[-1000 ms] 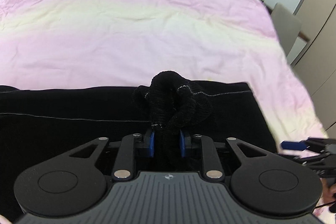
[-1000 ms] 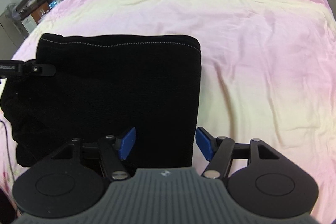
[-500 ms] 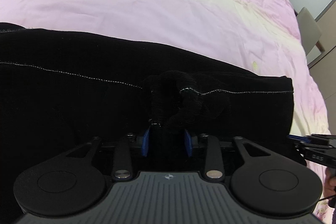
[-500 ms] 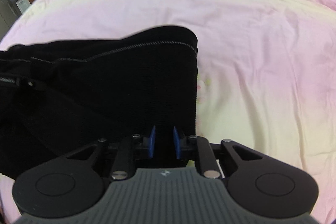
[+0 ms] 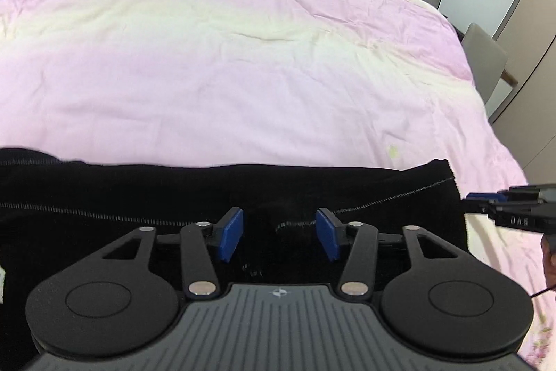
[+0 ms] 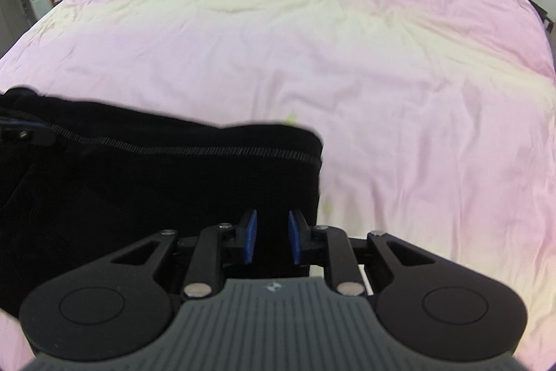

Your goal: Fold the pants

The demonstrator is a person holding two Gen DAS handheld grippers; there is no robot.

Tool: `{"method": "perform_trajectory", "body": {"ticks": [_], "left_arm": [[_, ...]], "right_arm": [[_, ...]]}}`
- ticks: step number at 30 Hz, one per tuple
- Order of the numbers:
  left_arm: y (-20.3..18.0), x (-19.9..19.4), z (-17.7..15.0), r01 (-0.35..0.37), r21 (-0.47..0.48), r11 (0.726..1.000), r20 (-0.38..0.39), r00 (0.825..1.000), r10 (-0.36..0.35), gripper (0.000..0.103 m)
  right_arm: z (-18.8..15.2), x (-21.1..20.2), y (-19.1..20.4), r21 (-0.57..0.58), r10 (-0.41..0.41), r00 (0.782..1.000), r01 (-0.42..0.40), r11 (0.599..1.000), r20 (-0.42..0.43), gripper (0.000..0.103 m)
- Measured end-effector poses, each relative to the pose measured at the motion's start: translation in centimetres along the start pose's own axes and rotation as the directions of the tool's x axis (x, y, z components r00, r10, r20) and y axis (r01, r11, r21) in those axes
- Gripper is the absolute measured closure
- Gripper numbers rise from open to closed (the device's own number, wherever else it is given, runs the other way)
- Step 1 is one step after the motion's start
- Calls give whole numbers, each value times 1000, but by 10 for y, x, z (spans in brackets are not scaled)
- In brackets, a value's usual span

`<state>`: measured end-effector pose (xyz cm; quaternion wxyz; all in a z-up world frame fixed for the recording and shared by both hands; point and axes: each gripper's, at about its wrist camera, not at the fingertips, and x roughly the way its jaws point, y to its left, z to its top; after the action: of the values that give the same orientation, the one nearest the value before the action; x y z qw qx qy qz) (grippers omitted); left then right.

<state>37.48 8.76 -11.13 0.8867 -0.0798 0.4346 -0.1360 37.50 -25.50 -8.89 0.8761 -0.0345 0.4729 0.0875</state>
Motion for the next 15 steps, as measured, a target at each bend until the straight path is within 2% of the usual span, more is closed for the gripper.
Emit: {"method": "perform_trajectory", "body": {"ticks": [2, 4, 7, 10, 13, 15], "left_arm": [[-1, 14, 2, -29, 10, 1000, -22, 999, 29, 61], [1, 29, 0, -60, 6, 998, -35, 998, 60, 62], [8, 47, -4, -71, -16, 997, -54, 996, 70, 64], [6, 58, -5, -87, -7, 996, -68, 994, 86, 63], [0, 55, -1, -110, -5, 994, -72, 991, 109, 62], [-9, 43, -2, -133, 21, 991, -42, 990, 134, 60]], "right_arm": [[8, 14, -3, 26, -13, 1000, 13, 1000, -6, 87], [10, 25, -6, 50, -24, 1000, 25, 998, -13, 87], [10, 50, -14, 84, -24, 998, 29, 996, -57, 87], [7, 71, -14, 69, -35, 996, 41, 997, -80, 88], [10, 67, -10, 66, -48, 996, 54, 996, -81, 88], [9, 48, -3, 35, -54, 997, 56, 998, -53, 86]]}}
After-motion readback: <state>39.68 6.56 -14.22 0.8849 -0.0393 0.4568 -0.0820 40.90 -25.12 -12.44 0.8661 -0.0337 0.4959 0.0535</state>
